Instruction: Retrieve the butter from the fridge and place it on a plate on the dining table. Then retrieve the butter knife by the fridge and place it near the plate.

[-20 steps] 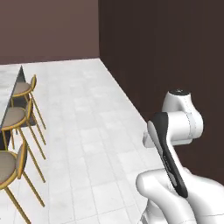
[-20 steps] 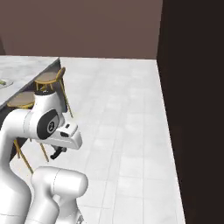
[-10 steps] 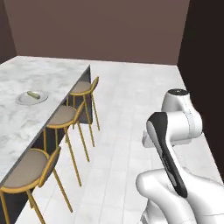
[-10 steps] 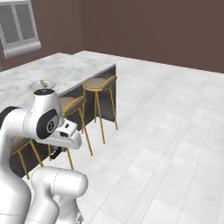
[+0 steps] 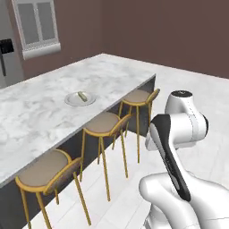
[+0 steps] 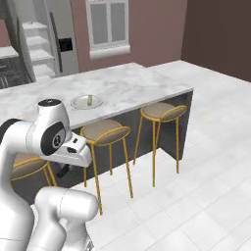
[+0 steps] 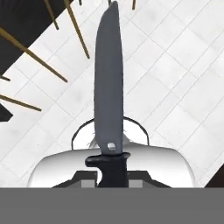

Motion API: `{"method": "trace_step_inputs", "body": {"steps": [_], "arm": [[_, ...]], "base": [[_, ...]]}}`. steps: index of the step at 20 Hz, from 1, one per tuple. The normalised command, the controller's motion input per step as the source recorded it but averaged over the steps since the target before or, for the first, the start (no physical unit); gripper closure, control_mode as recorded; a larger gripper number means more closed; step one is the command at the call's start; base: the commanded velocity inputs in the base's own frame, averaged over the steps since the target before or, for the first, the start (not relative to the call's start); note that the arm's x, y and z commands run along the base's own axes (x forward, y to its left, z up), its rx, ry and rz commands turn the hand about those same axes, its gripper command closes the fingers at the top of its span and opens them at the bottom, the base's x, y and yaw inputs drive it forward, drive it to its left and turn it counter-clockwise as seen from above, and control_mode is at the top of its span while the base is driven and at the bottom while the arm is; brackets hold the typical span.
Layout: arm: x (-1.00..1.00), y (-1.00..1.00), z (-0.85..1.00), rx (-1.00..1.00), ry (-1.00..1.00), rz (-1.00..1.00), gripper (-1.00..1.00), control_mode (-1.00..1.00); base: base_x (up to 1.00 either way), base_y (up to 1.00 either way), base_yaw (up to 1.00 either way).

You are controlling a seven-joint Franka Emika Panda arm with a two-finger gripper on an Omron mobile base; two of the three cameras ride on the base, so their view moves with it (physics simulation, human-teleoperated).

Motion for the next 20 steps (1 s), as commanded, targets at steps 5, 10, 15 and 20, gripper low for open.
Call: {"method": "trace_step_inputs", "body": {"steps": [5,10,15,20], "arm": [[0.0,0.0,0.0,0.0,0.0,0.0,1.0,1.0],[0.0,0.0,0.0,0.0,0.0,0.0,1.0,1.0],[0.0,0.0,0.0,0.0,0.0,0.0,1.0,1.0],[0.0,0.0,0.0,0.0,0.0,0.0,1.0,1.0]], "base": [[0.66,-0.53,0.72],[0.46,-0.81,0.65],[0.21,-0.93,0.64],[0.09,-1.0,0.59]]}}
